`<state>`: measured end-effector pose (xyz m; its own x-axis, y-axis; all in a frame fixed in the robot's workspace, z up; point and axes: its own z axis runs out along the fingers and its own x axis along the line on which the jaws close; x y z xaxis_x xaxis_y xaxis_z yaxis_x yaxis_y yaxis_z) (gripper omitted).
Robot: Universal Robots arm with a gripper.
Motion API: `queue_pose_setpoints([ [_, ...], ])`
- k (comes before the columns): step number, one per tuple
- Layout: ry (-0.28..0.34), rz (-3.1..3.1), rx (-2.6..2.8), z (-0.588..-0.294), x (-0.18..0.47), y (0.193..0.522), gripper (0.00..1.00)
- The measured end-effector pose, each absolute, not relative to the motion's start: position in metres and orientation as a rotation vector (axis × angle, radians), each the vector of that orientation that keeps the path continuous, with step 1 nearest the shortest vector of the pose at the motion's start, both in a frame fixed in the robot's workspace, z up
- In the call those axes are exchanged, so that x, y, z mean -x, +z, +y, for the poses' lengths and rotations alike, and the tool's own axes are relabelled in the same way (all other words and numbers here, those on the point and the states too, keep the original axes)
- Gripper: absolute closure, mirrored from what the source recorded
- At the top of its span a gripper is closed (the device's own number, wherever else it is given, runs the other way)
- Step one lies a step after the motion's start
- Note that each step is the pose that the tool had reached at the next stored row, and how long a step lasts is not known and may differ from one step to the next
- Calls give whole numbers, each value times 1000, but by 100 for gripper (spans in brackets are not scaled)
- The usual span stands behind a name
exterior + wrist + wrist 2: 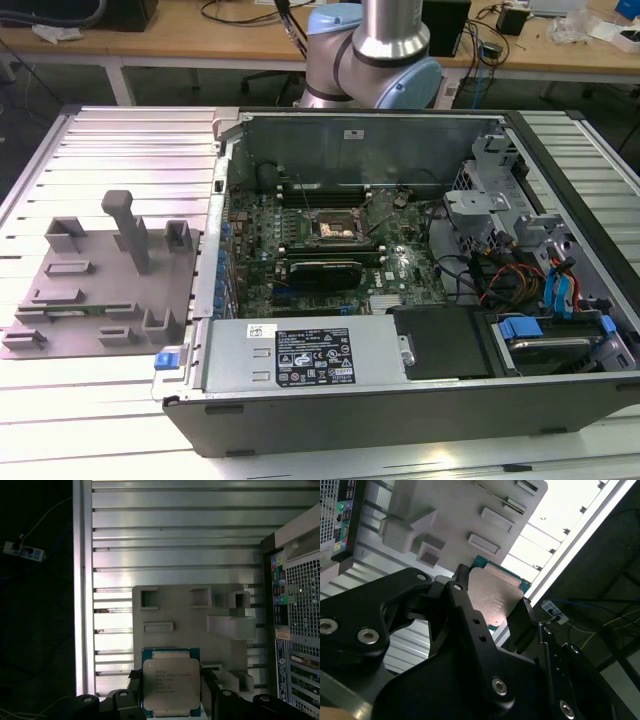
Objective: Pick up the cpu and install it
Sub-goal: 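Pick up the cpu and move it towards the insertion slot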
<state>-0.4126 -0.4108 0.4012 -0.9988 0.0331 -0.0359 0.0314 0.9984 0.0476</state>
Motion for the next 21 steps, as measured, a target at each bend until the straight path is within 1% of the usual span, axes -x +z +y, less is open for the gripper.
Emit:
queue_pose_setpoints([
  [21,73,3104,-50,-411,357,401,45],
])
